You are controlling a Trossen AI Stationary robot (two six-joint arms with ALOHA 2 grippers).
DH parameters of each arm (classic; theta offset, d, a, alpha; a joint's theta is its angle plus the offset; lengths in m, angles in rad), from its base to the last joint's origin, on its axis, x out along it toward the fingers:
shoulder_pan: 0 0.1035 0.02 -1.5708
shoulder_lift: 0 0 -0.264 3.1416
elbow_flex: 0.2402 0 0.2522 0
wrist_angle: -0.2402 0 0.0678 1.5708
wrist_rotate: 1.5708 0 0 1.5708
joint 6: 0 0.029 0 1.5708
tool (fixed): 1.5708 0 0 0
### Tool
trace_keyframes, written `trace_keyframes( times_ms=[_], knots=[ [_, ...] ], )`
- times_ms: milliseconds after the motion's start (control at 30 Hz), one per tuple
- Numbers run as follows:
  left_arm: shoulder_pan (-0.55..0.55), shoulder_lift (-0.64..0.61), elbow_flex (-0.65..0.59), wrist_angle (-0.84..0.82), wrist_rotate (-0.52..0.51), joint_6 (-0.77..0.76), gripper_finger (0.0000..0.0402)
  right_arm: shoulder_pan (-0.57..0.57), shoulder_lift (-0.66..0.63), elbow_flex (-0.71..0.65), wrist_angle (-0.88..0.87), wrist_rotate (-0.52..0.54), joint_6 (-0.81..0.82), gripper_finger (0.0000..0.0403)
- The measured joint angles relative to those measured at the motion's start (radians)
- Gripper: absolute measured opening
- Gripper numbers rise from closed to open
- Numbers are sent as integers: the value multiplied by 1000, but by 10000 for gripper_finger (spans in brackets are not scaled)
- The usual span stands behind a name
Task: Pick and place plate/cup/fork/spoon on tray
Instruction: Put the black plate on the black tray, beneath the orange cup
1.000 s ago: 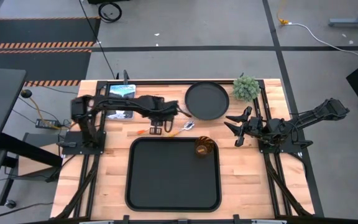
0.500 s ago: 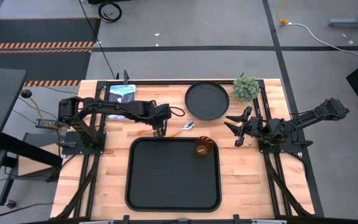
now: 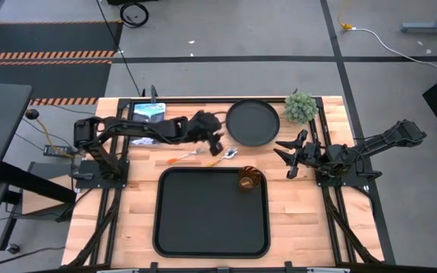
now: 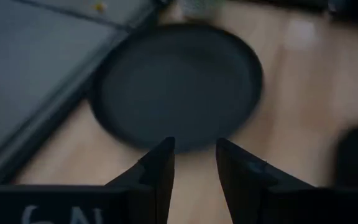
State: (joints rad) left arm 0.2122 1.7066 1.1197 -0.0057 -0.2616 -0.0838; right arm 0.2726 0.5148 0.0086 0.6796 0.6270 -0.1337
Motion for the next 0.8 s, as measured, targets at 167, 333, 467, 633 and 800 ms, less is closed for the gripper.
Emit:
trace_keyframes(
  times_ms=[167,333,467,633,800],
  knots=[
    [43,61,1,201,-34,66,126,0,0,0,0,0,0,137],
    [81,134,68,123,16,50,126,0,0,0,-1,1,0,137],
    [91,185,172,23,40,89,126,0,0,0,5,0,0,137],
    [106,275,314,-190,85,205,126,0,0,0,6,1,0,137],
    [114,338,415,-366,106,323,126,0,3,0,8,0,1,137]
  ],
)
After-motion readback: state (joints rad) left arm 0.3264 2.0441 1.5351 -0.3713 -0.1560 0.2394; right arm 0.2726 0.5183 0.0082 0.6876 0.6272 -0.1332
